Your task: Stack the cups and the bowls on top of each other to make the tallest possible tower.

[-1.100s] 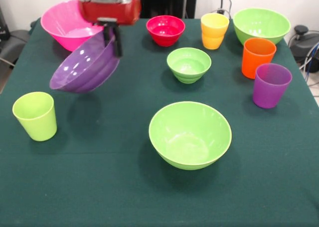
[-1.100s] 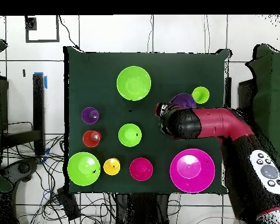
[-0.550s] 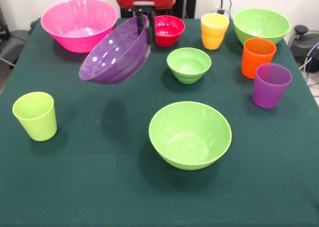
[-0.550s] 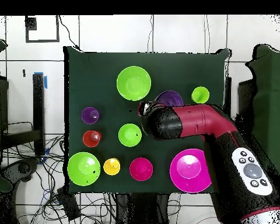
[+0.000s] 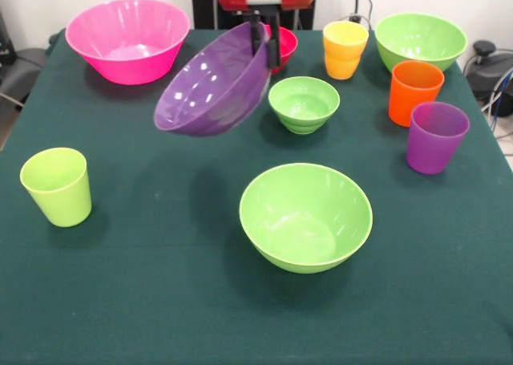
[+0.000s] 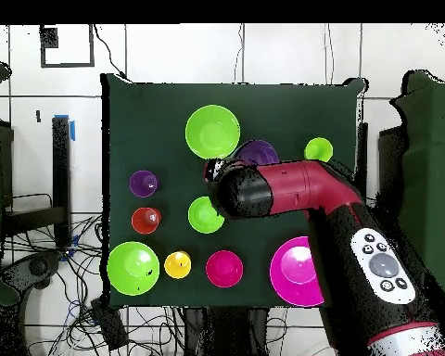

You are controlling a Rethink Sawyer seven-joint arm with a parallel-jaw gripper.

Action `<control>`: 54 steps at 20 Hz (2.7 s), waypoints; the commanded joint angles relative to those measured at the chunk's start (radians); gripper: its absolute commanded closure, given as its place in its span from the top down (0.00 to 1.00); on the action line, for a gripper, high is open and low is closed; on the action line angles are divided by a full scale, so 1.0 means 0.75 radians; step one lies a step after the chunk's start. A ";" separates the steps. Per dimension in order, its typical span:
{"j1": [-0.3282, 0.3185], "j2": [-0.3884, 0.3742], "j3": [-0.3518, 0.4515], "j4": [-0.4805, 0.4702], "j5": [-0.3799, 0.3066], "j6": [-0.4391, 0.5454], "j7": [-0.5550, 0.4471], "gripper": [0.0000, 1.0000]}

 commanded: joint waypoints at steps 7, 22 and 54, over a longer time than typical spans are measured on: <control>0.186 0.085 -0.037 -0.240 0.032 0.264 -0.010 0.00; 0.225 0.167 0.003 -0.504 0.050 0.427 -0.142 0.00; 0.268 0.343 0.019 -0.674 -0.001 0.287 -0.107 0.00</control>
